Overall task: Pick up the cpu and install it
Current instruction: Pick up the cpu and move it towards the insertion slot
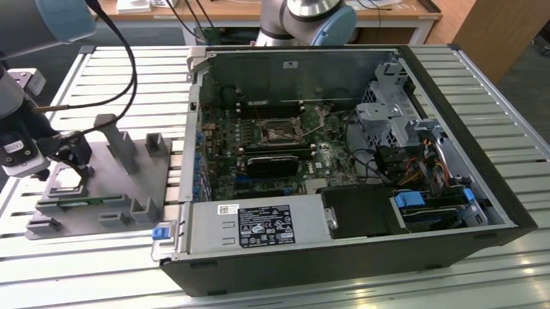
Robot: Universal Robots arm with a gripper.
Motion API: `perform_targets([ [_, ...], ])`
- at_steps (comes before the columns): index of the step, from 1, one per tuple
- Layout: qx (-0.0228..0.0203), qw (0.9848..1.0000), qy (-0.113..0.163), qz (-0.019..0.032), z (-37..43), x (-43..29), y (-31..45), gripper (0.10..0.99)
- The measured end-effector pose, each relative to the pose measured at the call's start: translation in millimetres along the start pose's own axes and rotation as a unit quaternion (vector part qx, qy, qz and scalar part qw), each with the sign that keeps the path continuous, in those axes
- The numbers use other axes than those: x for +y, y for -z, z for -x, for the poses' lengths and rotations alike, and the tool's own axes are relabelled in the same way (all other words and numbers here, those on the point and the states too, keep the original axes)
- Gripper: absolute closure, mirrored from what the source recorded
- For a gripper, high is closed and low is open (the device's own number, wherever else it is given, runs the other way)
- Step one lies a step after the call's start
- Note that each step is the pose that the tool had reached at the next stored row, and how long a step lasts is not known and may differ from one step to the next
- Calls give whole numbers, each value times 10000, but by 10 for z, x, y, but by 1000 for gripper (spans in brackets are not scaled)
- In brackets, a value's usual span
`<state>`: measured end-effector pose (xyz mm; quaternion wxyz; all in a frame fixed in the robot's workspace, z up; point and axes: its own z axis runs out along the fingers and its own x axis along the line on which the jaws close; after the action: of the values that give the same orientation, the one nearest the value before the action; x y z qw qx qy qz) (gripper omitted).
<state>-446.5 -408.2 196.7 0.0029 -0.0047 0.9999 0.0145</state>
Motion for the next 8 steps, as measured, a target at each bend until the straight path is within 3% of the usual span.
perform_targets([
  [8, 1, 10000, 8, 0, 0, -4, -60, 369],
])
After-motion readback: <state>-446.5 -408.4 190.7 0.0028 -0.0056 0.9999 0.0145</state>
